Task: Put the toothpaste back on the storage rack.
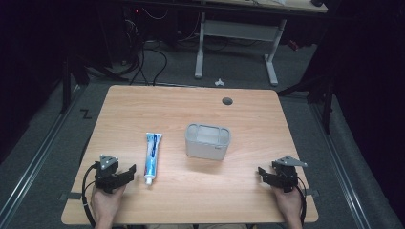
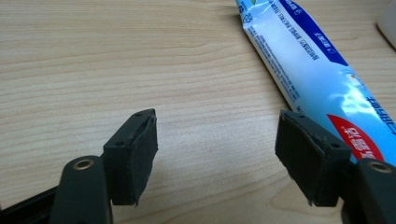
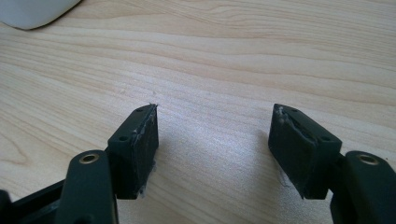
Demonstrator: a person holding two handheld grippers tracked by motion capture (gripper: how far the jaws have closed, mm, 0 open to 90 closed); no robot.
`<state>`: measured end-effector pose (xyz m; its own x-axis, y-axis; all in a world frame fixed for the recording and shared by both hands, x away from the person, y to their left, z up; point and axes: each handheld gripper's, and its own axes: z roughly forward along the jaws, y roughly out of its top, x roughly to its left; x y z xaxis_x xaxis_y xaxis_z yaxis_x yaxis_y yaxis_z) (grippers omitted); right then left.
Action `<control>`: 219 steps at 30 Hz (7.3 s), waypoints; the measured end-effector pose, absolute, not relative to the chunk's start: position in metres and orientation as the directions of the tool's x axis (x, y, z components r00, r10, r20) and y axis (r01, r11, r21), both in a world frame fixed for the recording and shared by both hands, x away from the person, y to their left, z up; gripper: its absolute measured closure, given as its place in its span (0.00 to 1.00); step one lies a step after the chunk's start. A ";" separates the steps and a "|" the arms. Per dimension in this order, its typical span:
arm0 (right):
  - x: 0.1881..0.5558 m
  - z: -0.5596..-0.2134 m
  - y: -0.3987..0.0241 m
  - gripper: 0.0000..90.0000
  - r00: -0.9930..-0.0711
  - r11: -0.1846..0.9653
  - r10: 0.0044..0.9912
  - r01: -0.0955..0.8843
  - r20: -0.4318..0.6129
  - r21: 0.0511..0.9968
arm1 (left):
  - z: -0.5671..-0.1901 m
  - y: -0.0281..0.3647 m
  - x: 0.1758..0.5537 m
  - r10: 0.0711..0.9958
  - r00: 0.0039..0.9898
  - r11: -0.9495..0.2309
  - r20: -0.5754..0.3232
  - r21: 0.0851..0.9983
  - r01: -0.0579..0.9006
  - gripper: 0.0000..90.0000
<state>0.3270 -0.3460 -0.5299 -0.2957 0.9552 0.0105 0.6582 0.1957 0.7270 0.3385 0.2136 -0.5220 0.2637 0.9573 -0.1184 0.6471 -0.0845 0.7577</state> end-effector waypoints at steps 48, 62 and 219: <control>0.326 -0.530 -0.347 0.35 -0.317 0.203 0.948 0.654 0.020 0.729 | -0.478 0.160 0.341 0.881 0.464 -0.291 -0.092 0.669 0.685 0.29; 0.325 -0.530 -0.347 0.35 -0.320 0.202 0.947 0.653 0.025 0.730 | -0.473 0.138 0.371 0.903 0.430 -0.328 -0.025 0.606 0.725 0.30; 0.325 -0.530 -0.343 0.35 -0.318 0.226 0.948 0.653 -0.009 0.723 | -0.399 0.099 0.403 0.801 0.573 -0.340 -0.172 0.658 0.672 0.81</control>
<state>0.3248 -0.3432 -0.5302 -0.3180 0.9480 -0.0090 0.6532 0.2260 0.7227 0.4034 0.0990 -0.3994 0.5733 0.8010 -0.1723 0.6722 -0.3395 0.6580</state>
